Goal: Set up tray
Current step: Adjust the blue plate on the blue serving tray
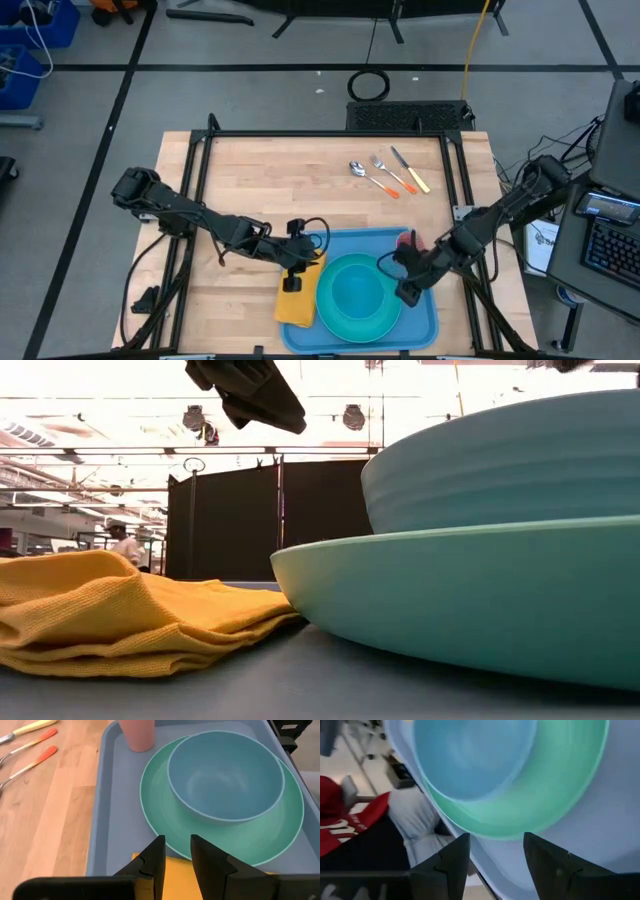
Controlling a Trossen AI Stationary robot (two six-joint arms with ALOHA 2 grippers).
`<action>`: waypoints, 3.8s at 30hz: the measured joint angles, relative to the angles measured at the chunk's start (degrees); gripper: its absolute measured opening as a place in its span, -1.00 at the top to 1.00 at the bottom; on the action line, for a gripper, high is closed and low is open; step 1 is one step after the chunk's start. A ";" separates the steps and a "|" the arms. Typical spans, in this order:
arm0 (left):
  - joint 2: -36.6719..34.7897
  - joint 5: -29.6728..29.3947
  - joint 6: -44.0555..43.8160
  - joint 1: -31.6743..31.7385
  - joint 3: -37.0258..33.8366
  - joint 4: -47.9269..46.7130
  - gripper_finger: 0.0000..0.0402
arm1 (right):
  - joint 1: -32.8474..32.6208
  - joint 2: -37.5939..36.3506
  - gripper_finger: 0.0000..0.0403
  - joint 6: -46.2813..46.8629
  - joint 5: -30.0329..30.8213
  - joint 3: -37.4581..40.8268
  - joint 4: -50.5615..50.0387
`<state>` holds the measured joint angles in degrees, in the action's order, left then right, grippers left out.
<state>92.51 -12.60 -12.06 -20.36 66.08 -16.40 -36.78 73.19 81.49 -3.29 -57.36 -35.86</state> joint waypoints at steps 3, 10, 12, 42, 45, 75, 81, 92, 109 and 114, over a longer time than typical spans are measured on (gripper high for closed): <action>0.00 0.00 0.68 0.00 0.00 0.00 0.54 | -1.60 1.59 0.12 4.60 -0.02 -0.02 -3.82; 0.00 0.00 1.06 0.04 0.00 0.53 0.54 | -2.75 5.73 0.12 10.85 0.12 -0.02 -10.95; 0.00 0.00 1.36 0.04 0.00 0.56 0.54 | -2.73 6.72 0.12 10.86 0.16 -0.02 -9.90; 0.02 0.02 1.43 0.09 0.00 0.61 0.54 | -2.73 14.66 0.12 12.55 3.44 0.00 -3.76; 0.02 0.02 1.43 0.09 0.00 0.61 0.54 | -2.73 14.68 0.12 11.83 3.46 0.00 -0.18; 0.04 0.15 1.56 0.09 -0.02 0.35 0.54 | -2.82 17.94 0.55 10.37 1.58 2.51 2.52; 0.04 0.33 1.60 0.09 -0.02 0.35 0.54 | -2.58 17.94 0.87 9.81 1.60 2.51 1.89; 0.04 0.31 1.47 0.09 -0.02 0.37 0.54 | -2.66 17.87 0.95 9.76 0.15 2.51 -0.83; 0.04 0.31 1.29 0.09 -0.02 0.39 0.54 | -1.79 17.83 0.90 9.25 5.07 2.49 -4.27; 0.04 0.28 1.32 0.09 -0.02 0.39 0.54 | -1.77 17.83 0.94 9.19 5.82 2.49 -7.41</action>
<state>92.55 -12.32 -10.74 -20.27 66.06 -16.01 -38.54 91.02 90.68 2.53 -54.87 -43.27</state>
